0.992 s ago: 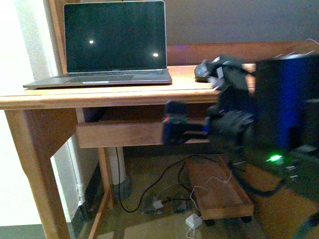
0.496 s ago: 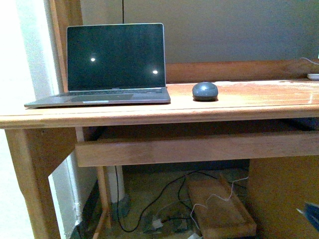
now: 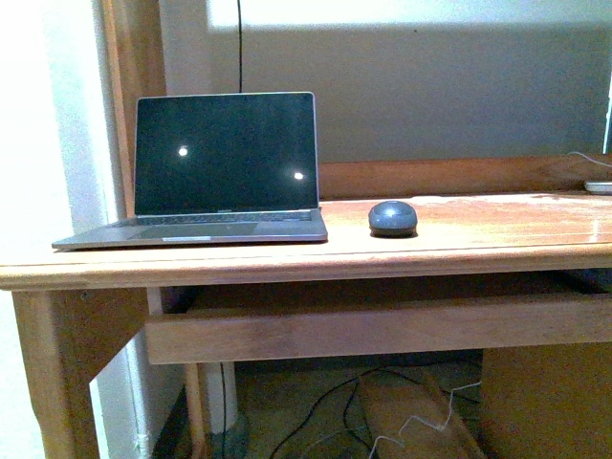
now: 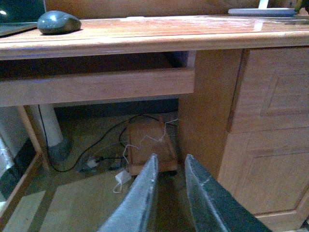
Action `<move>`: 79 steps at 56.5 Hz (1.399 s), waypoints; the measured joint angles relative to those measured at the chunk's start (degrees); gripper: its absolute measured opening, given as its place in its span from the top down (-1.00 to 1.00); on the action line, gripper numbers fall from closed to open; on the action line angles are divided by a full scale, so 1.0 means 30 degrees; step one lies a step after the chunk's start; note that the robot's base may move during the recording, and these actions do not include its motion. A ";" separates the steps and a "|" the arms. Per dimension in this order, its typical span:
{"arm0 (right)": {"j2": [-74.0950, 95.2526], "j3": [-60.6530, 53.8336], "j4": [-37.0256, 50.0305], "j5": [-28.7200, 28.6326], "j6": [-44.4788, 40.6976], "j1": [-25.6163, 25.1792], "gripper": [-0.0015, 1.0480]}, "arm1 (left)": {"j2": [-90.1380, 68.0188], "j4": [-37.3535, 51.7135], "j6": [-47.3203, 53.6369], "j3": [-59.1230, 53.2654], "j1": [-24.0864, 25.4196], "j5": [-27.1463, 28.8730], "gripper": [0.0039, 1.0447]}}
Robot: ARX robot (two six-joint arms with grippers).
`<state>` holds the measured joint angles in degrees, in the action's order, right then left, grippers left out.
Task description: Place mouse
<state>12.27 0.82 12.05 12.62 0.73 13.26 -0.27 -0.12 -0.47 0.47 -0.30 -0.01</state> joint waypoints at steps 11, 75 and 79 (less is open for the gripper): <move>-0.3665 0.0000 -0.3621 -0.1122 -0.0189 -0.1166 0.94 | 0.0000 0.0000 0.0000 0.0000 0.0000 0.0000 -0.86; -0.3985 0.0000 -0.4022 -0.4160 -0.0197 -0.4342 -0.86 | 0.0000 0.0000 0.0000 0.0000 0.0000 0.0007 -0.86; -0.3985 0.0000 -0.4022 -0.4160 -0.0197 -0.4342 -0.86 | 0.0000 0.0000 0.0000 0.0000 0.0000 0.0007 -0.86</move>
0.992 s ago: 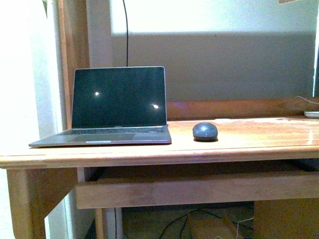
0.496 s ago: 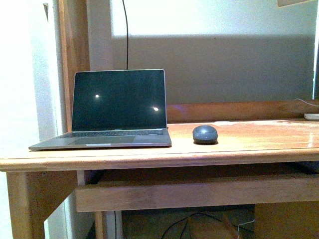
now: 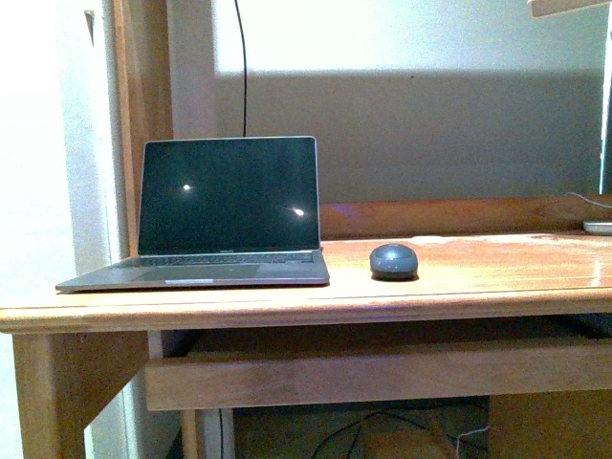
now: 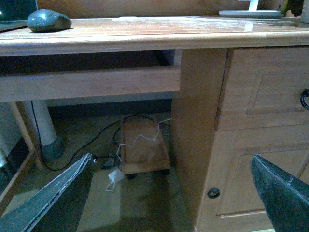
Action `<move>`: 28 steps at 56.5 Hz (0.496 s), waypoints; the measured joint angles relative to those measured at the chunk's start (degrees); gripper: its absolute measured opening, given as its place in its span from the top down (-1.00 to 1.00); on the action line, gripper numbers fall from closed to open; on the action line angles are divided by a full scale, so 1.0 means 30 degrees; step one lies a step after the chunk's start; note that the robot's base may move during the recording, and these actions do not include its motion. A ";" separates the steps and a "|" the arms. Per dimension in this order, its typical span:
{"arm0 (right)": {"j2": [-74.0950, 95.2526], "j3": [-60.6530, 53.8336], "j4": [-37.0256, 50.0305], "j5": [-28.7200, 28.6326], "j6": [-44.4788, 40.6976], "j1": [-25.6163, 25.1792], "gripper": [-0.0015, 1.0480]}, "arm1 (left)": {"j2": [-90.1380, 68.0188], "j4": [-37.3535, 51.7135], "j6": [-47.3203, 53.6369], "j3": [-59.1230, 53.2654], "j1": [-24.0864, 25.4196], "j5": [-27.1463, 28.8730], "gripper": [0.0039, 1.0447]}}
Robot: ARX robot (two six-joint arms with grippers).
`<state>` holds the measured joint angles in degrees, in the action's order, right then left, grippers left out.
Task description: Place mouse
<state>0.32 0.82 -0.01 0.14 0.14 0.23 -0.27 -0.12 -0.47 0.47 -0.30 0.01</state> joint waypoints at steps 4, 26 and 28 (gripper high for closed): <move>0.0000 0.0000 0.0000 0.0000 0.0000 0.0000 -0.86 | 0.0000 0.0000 0.0000 0.0000 0.0000 0.0000 -0.86; 0.0000 0.0000 0.0000 0.0000 0.0000 0.0000 -0.86 | 0.0000 0.0000 0.0000 0.0000 0.0000 0.0000 -0.86; 0.0000 0.0000 0.0000 0.0000 0.0000 0.0000 -0.86 | 0.0000 0.0000 0.0000 0.0000 0.0000 0.0000 -0.86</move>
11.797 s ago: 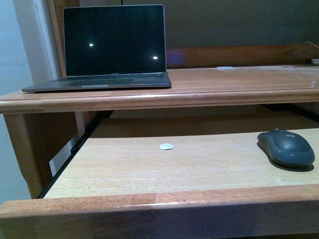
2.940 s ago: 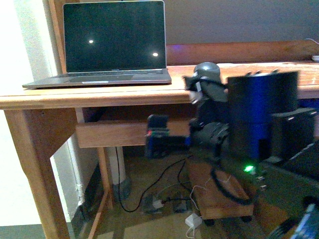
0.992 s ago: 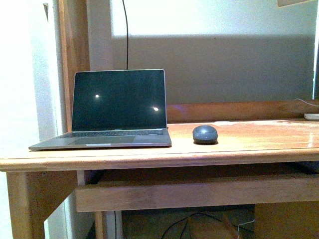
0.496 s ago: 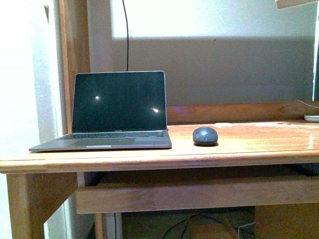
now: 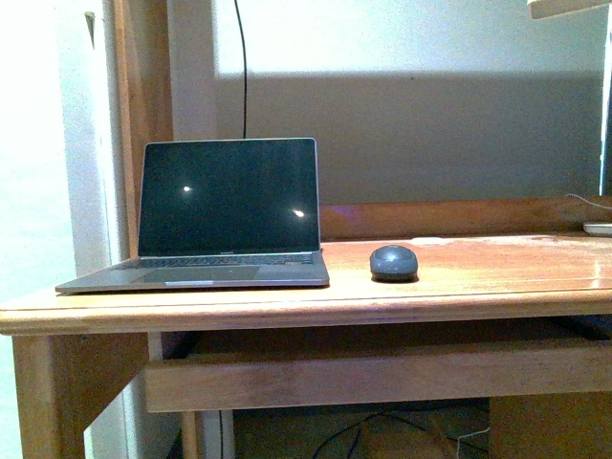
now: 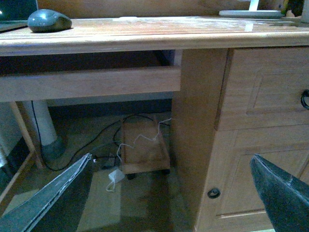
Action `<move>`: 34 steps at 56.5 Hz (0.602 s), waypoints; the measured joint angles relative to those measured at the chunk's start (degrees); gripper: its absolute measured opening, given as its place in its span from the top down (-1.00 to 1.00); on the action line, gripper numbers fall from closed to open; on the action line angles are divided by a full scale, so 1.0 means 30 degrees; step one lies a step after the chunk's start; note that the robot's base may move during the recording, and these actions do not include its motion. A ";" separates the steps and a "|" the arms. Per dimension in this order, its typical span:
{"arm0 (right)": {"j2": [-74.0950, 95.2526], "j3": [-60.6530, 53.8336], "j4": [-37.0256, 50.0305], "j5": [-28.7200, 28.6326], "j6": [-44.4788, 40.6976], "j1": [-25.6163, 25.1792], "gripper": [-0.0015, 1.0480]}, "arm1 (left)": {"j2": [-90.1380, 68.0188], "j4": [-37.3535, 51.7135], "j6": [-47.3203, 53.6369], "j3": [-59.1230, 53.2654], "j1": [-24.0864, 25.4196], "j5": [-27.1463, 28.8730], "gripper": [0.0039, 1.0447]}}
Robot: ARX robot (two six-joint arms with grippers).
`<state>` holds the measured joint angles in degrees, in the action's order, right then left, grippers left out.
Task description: Place mouse
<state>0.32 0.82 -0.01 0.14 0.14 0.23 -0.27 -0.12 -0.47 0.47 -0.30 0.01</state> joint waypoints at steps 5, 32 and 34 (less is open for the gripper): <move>0.0000 0.0000 0.0000 0.0007 0.0000 0.0000 -0.86 | 0.0000 0.0000 0.0000 0.0000 0.0000 0.0000 -0.86; 0.0000 0.0000 0.0000 0.0000 0.0000 0.0000 -0.86 | 0.0000 0.0000 0.0000 0.0000 0.0000 0.0000 -0.86; 0.0000 0.0000 0.0000 0.0007 0.0000 0.0000 -0.86 | 0.0000 0.0000 0.0000 0.0000 0.0000 0.0000 -0.86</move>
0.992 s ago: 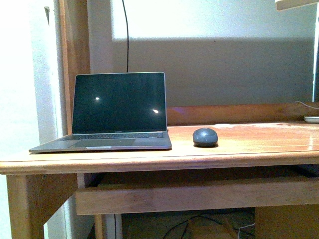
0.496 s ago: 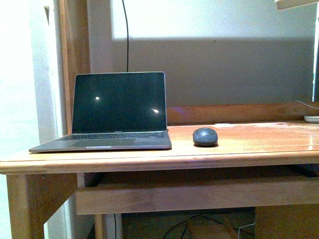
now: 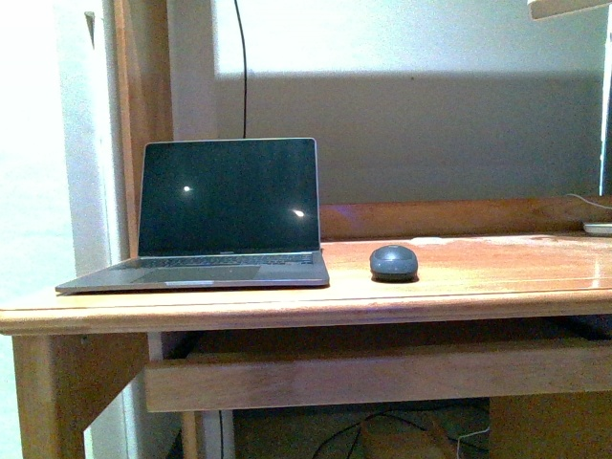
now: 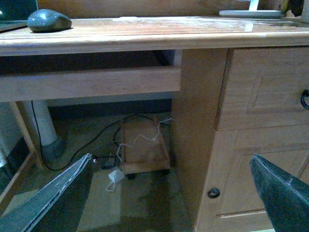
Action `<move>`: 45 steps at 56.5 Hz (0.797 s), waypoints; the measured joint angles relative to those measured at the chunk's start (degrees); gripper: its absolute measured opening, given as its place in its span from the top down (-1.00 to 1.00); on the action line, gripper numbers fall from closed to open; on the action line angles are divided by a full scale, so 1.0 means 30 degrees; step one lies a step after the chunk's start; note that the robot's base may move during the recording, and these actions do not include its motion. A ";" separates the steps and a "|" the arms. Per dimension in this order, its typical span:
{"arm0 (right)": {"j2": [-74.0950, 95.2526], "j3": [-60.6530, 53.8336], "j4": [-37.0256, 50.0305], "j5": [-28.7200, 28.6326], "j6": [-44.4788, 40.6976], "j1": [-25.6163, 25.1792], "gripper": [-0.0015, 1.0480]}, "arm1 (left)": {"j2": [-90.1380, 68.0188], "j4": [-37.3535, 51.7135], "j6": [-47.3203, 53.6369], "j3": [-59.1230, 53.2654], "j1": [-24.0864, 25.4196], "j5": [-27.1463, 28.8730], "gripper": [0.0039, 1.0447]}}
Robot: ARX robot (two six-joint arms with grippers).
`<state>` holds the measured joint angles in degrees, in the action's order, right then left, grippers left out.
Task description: Place mouse
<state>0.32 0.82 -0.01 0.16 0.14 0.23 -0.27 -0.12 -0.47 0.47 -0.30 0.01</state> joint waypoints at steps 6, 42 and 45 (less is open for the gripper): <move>0.0000 0.0000 0.0000 0.0000 0.0000 0.0000 -0.86 | 0.0000 0.0000 0.0000 0.0000 0.0000 0.0000 -0.86; 0.0000 0.0000 0.0000 -0.0007 0.0000 0.0000 -0.86 | 0.0000 0.0000 0.0000 0.0000 0.0000 0.0000 -0.86; 0.0000 0.0000 0.0000 -0.0007 0.0000 0.0000 -0.86 | 0.0000 0.0000 0.0000 0.0000 0.0000 0.0000 -0.86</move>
<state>0.32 0.82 -0.01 0.14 0.14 0.23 -0.27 -0.12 -0.47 0.47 -0.30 0.01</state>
